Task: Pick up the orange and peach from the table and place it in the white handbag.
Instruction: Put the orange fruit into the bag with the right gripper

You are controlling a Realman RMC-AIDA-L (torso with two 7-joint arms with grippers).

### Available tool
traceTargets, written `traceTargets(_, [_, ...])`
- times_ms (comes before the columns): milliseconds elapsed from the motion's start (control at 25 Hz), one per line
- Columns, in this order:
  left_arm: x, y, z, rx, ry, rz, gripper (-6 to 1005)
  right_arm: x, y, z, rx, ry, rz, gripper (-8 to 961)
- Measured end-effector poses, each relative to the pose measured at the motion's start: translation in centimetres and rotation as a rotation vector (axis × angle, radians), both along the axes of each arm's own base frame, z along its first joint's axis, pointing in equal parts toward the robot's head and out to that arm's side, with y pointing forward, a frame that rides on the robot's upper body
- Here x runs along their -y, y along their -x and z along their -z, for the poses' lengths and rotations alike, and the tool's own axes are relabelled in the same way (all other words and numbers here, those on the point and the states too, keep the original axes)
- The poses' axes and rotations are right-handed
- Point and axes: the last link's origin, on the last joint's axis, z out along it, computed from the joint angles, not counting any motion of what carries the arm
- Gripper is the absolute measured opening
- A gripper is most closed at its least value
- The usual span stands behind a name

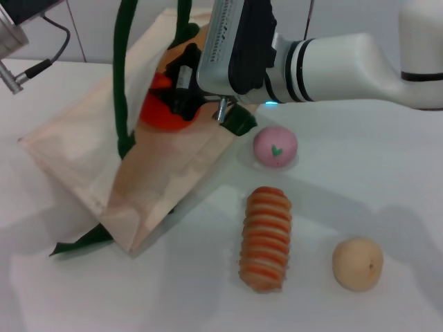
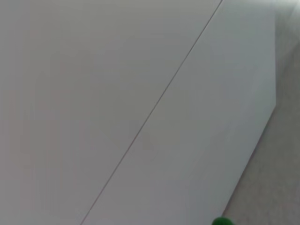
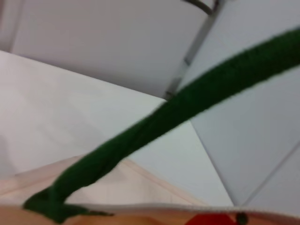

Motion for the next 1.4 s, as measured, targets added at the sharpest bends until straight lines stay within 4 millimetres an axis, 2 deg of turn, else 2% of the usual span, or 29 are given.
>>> traceTargets(400, [0.0, -0.3, 0.3, 0.023, -0.006, 0.001, 129, -1.9, -1.5, -0.8, 0.041, -0.147, 0.063, 59])
traceTargets(920, [-0.3, 0.5, 0.3, 0.034, -0.015, -0.049, 129, -2.1, -1.4, -1.1, 0.014, -0.179, 0.058, 62])
traceTargets(1400, [0.1, 2.9, -0.2, 0.061, -0.051, -0.144, 129, -0.3, -1.8, 0.4, 0.049, -0.121, -0.01, 465])
